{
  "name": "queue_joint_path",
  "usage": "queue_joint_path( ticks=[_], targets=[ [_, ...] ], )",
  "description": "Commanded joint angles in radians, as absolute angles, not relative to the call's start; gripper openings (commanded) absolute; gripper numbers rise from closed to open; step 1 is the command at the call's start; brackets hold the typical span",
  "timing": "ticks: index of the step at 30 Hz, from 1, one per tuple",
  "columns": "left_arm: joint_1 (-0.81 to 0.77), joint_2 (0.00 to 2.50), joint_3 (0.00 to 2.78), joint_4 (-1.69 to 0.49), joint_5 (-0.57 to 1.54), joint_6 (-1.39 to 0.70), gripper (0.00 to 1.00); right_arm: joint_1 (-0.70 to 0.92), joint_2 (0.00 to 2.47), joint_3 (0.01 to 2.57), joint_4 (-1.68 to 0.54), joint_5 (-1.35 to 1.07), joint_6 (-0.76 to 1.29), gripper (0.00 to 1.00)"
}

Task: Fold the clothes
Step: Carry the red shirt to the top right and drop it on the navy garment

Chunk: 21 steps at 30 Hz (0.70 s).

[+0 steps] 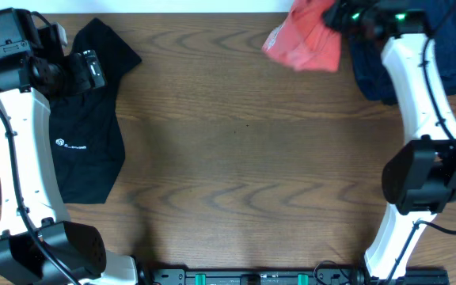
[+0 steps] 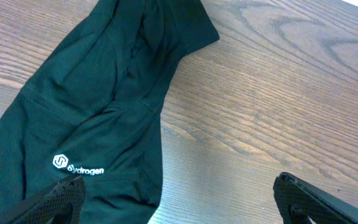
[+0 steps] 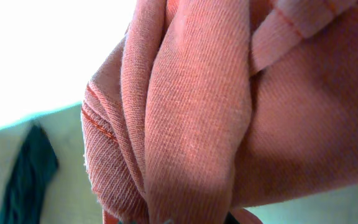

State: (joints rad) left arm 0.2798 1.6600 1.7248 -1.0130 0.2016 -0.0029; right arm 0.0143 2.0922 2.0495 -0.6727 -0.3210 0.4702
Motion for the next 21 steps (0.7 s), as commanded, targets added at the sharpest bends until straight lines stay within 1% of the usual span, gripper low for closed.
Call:
queue_joint_path(
  ticks=[1, 9, 21],
  targets=[
    [0.285, 1.663, 1.719, -1.012, 0.193, 0.006, 0.98, -0.051, 2.085, 2.090, -0.627, -0.346, 0.522, 0.01],
    [0.285, 1.663, 1.719, -1.013, 0.193, 0.006, 0.98, -0.180, 2.086, 2.090, -0.483, -0.331, 0.546, 0.01],
    [0.285, 1.679, 1.719, -1.013, 0.193, 0.006, 0.98, -0.282, 2.182, 2.088, -0.364, -0.269, 0.561, 0.01]
  ],
)
